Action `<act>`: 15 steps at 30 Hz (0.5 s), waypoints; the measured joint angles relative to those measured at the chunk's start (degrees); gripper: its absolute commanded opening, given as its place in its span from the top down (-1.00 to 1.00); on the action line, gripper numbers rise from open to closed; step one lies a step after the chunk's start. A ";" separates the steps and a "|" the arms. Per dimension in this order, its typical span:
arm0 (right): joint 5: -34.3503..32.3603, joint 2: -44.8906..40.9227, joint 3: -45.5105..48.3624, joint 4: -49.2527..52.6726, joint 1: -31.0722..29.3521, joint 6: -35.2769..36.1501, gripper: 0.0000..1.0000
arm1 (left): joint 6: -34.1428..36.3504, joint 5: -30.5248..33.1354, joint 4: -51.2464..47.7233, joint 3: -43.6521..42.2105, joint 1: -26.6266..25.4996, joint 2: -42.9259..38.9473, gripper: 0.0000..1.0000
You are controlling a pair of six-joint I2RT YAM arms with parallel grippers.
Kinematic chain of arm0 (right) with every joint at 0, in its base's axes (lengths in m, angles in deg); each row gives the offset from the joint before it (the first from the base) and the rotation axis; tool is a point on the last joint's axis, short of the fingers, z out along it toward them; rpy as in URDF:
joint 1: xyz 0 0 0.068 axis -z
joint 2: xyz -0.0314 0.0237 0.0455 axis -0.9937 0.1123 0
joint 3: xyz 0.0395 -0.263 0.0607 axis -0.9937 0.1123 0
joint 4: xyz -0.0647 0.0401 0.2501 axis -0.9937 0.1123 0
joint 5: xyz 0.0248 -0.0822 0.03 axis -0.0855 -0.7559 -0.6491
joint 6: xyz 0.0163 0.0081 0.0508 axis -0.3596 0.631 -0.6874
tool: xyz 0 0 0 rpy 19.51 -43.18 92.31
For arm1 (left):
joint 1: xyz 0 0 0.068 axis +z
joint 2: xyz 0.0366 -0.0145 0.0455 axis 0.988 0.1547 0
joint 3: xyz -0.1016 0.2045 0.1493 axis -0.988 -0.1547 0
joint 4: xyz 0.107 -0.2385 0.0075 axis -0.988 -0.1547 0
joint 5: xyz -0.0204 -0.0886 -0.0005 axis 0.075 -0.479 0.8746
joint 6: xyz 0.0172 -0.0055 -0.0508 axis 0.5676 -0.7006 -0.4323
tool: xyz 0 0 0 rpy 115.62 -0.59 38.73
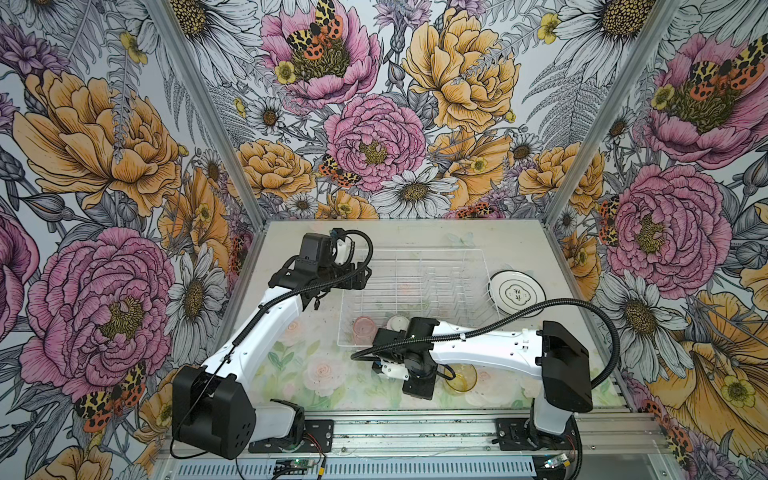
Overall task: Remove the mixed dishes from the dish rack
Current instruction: 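Lower the clear glass onto the table beside the yellow glass with the right gripper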
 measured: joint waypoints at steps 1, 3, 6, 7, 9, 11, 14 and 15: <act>0.02 0.09 0.07 -0.07 0.00 0.04 1.00 | 0.00 0.00 0.00 0.00 0.02 0.00 -0.89; 0.02 0.22 0.07 -0.07 0.00 0.13 1.00 | 0.02 0.00 0.00 0.00 0.02 0.00 -0.89; 0.00 0.39 0.07 -0.07 0.00 0.20 1.00 | 0.20 0.00 0.00 0.00 0.02 0.00 -0.89; 0.00 0.39 0.07 -0.07 0.00 0.20 1.00 | 0.20 0.00 0.00 0.00 0.02 0.00 -0.89; 0.00 0.44 0.07 -0.09 0.00 0.20 1.00 | 0.20 0.00 0.00 0.00 0.02 0.00 -0.89; 0.00 0.70 0.07 -0.11 0.00 0.20 1.00 | 0.20 0.00 -0.02 0.07 0.02 0.00 -0.89; -0.20 1.03 0.50 -0.66 0.00 0.17 1.00 | 0.20 0.00 -0.11 0.07 0.02 0.00 -0.89; -0.22 1.07 0.72 -0.85 0.00 0.17 1.00 | 0.20 0.00 -0.22 0.07 0.02 0.00 -0.89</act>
